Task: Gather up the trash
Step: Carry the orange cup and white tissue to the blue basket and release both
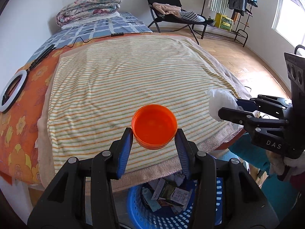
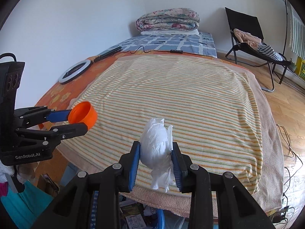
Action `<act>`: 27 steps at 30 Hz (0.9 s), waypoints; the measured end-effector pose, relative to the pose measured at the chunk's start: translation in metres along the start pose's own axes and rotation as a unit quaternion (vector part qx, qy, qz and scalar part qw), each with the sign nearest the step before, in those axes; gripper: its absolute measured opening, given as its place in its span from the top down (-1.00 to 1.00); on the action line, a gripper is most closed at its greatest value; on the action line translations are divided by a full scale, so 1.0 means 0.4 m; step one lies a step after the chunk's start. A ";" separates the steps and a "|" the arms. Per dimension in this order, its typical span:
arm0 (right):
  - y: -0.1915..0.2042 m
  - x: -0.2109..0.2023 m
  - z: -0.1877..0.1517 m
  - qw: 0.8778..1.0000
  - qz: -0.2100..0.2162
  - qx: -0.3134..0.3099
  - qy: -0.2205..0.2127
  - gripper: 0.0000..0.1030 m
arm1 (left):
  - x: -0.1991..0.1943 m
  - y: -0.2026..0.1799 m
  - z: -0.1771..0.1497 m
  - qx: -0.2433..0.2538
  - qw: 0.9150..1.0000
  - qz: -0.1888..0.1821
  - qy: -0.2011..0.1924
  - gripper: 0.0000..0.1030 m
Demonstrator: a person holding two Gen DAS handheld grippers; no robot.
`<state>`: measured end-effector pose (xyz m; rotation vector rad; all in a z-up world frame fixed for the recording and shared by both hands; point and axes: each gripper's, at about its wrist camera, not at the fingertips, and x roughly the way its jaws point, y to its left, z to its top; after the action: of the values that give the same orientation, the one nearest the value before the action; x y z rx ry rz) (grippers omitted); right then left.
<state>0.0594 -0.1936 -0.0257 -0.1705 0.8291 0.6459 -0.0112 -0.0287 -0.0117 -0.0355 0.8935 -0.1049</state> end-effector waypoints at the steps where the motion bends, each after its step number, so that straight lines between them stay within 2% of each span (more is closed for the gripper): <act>1: 0.005 -0.009 -0.012 1.000 0.000 -0.001 0.000 0.36 | -0.006 -0.008 -0.014 0.002 1.000 -0.001 0.001 0.10; 13: 0.069 -0.075 -0.135 1.000 0.016 -0.013 0.023 0.33 | -0.030 -0.056 -0.163 0.000 0.999 -0.024 0.038 0.10; 27: 0.107 -0.062 -0.243 0.997 0.037 -0.013 0.063 0.33 | 0.034 -0.067 -0.298 -0.012 0.994 -0.026 0.105 0.10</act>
<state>-0.0399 -0.2084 -0.0687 -0.2071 0.9517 0.7217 -0.0978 -0.0552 -0.0948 -0.0714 1.1050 -0.1485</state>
